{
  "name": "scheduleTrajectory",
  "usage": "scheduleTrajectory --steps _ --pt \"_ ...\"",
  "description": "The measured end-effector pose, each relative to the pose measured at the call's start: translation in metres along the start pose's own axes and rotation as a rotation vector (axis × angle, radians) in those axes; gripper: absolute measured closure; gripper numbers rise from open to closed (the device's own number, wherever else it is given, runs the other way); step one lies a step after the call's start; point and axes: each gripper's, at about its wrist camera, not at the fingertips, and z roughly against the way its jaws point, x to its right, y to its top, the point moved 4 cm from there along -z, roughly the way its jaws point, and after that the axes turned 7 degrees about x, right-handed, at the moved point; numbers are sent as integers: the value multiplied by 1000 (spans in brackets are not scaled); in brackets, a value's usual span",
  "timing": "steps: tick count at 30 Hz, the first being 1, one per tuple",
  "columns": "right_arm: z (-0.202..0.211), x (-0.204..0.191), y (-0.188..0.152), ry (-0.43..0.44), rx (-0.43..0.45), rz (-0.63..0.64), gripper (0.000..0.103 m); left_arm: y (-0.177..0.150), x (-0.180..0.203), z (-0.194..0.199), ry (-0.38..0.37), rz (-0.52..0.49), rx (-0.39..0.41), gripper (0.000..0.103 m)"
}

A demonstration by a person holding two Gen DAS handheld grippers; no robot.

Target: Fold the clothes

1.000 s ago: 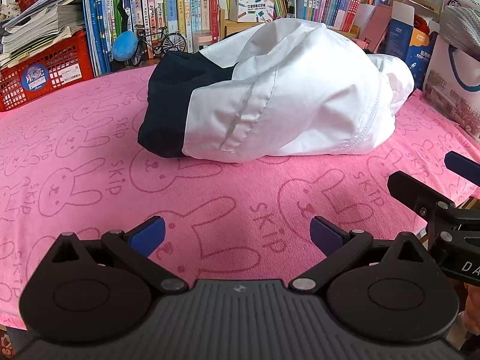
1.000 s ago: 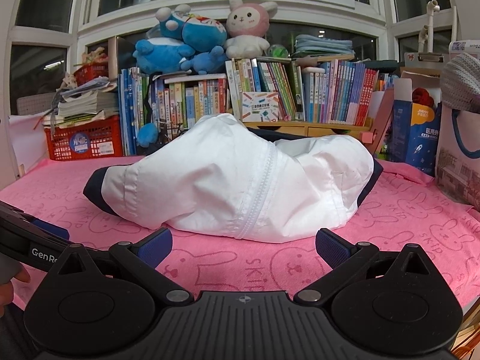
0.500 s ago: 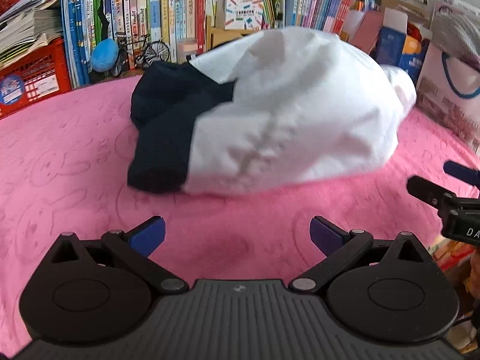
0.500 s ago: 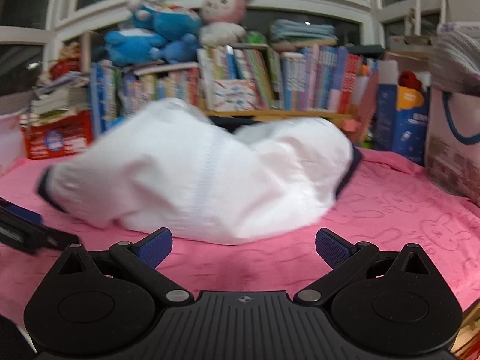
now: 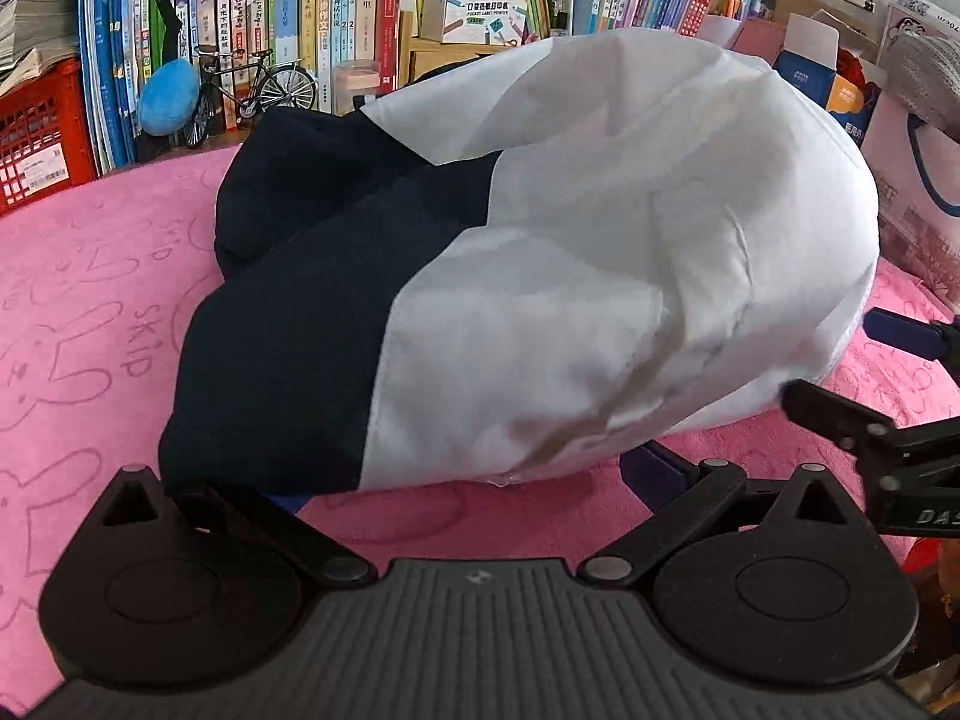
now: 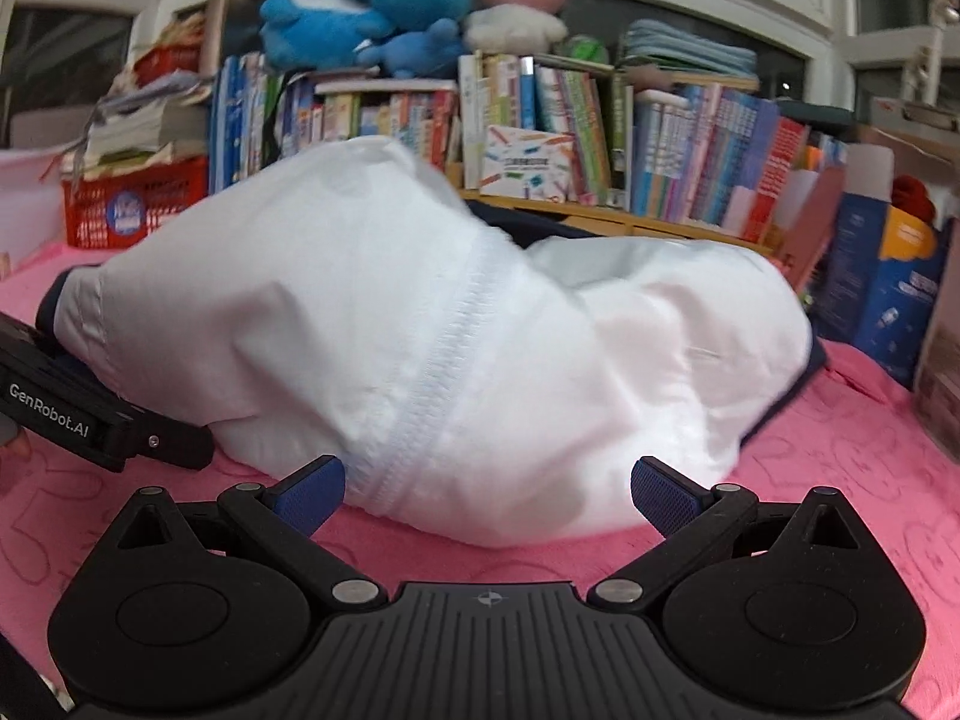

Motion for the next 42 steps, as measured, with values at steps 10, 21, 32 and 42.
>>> scheduleTrajectory --steps 10,21,32,42 --pt "-10 -9 -2 5 -25 9 0 3 -1 -6 10 -29 18 0" --pt "27 12 64 55 225 49 0 8 -18 5 -32 31 54 35" --pt "-51 -19 124 220 55 76 0 44 -23 15 -194 61 110 51" --pt "17 48 83 37 137 61 0 110 -14 6 -387 98 159 62"
